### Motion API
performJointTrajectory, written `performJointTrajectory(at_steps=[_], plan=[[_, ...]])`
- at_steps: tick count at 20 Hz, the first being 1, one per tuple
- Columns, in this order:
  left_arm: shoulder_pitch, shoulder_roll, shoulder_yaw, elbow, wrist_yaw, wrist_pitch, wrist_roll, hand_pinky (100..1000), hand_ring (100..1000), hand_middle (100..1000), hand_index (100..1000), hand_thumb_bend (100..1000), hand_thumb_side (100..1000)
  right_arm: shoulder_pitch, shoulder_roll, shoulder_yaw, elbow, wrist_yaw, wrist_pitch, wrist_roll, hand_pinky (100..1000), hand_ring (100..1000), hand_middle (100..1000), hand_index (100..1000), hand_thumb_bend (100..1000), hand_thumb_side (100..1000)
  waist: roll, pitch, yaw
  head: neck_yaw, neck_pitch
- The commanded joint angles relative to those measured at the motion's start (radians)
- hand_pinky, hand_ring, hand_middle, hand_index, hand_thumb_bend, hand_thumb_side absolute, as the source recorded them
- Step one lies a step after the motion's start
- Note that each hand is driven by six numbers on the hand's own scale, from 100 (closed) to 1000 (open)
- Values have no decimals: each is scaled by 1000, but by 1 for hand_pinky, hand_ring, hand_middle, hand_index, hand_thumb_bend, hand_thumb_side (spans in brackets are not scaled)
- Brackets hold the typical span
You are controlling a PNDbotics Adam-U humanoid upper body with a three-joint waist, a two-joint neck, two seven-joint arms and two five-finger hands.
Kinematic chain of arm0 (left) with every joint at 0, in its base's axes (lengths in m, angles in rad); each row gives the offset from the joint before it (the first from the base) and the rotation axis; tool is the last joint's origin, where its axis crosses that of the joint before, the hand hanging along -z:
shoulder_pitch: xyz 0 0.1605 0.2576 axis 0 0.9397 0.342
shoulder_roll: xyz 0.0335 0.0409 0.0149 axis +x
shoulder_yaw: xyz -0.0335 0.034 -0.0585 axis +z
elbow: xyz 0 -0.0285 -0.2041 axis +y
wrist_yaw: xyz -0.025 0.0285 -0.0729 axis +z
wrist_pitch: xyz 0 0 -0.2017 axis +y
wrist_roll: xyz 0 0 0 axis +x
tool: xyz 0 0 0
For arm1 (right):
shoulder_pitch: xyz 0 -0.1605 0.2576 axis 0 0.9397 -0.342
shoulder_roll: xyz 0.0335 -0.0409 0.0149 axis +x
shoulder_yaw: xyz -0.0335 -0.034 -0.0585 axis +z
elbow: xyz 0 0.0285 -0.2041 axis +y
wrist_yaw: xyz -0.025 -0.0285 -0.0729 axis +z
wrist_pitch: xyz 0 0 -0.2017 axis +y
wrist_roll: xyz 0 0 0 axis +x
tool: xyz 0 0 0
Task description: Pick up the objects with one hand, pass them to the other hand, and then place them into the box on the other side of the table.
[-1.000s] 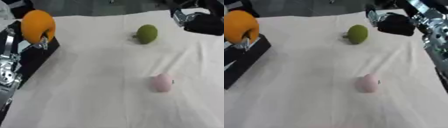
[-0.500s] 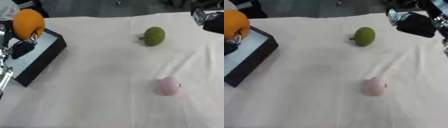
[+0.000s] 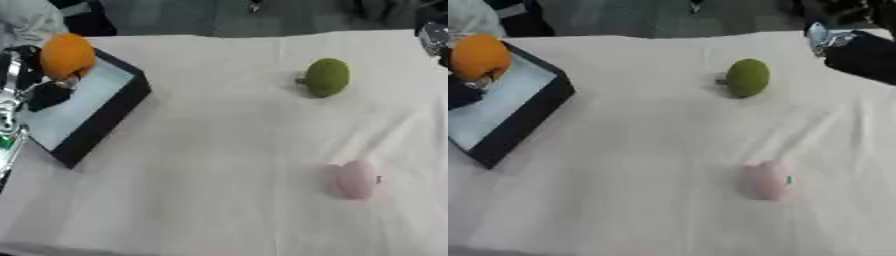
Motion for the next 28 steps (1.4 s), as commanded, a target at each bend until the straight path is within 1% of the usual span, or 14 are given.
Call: performJointTrajectory(at_steps=[1, 3, 5, 6, 8, 9, 10, 14, 18, 21, 22, 24, 28], plan=[[-41, 49, 13, 76, 5, 25, -31, 623, 663, 515, 654, 396, 249, -10, -17, -19, -17, -9, 0, -9, 803, 777, 738, 772, 190, 317, 1, -28, -2, 5, -10], [-62, 52, 11, 127, 9, 34, -52, 631, 675, 528, 666, 433, 292, -8, -16, -20, -16, -11, 1, -10, 803, 774, 734, 769, 187, 321, 1, -28, -4, 4, -10], [-77, 48, 17, 164, 17, 46, -53, 625, 677, 527, 665, 431, 292, -3, -13, -15, -14, -15, 1, -2, 804, 772, 731, 767, 183, 334, 1, -27, -6, -1, -8], [-82, 45, 20, 177, 26, 52, -45, 627, 683, 534, 673, 455, 302, -1, -11, -12, -14, -18, 0, 5, 804, 772, 731, 768, 182, 336, 1, -26, -6, -3, -8], [-86, 42, 21, 196, 37, 60, -28, 659, 736, 607, 751, 541, 329, 3, -8, -9, -15, -19, -1, 17, 804, 771, 730, 768, 182, 340, 1, -25, -7, -4, -7], [-86, 42, 21, 203, 39, 61, -23, 668, 747, 626, 770, 565, 338, 5, -8, -9, -15, -19, -2, 20, 804, 771, 730, 768, 181, 340, 1, -24, -7, -5, -7], [-86, 41, 21, 207, 40, 61, -19, 691, 772, 669, 803, 608, 353, 6, -7, -9, -16, -19, -2, 23, 804, 771, 730, 768, 181, 340, 1, -24, -7, -6, -7], [-80, 40, 24, 205, 41, 52, -9, 717, 800, 721, 834, 663, 366, 9, -5, -12, -18, -20, 0, 21, 804, 771, 730, 768, 179, 341, -1, -23, -6, -7, -9], [-73, 40, 28, 186, 39, 46, -4, 714, 797, 716, 828, 650, 364, 11, -5, -14, -18, -21, 1, 16, 804, 771, 730, 769, 178, 341, -3, -24, -5, -7, -10], [-65, 36, 37, 144, 52, 32, 17, 699, 789, 699, 804, 573, 371, 14, -10, -17, -21, -22, 0, 13, 804, 771, 730, 769, 179, 340, -4, -24, -5, -10, -14], [-61, 32, 39, 122, 65, 24, 27, 695, 788, 697, 802, 562, 383, 16, -14, -17, -23, -21, 0, 13, 804, 771, 731, 769, 181, 339, -5, -24, -4, -14, -14], [-50, 20, 39, 67, 96, 1, 37, 693, 792, 713, 827, 577, 414, 21, -25, -14, -27, -18, -2, 17, 806, 773, 734, 771, 190, 340, -6, -24, -3, -28, -12], [-19, -14, 33, -54, 145, -36, 41, 686, 792, 717, 824, 591, 447, 32, -53, 2, -39, -1, -5, 46, 813, 777, 739, 775, 208, 345, -10, -21, -4, -56, -15]])
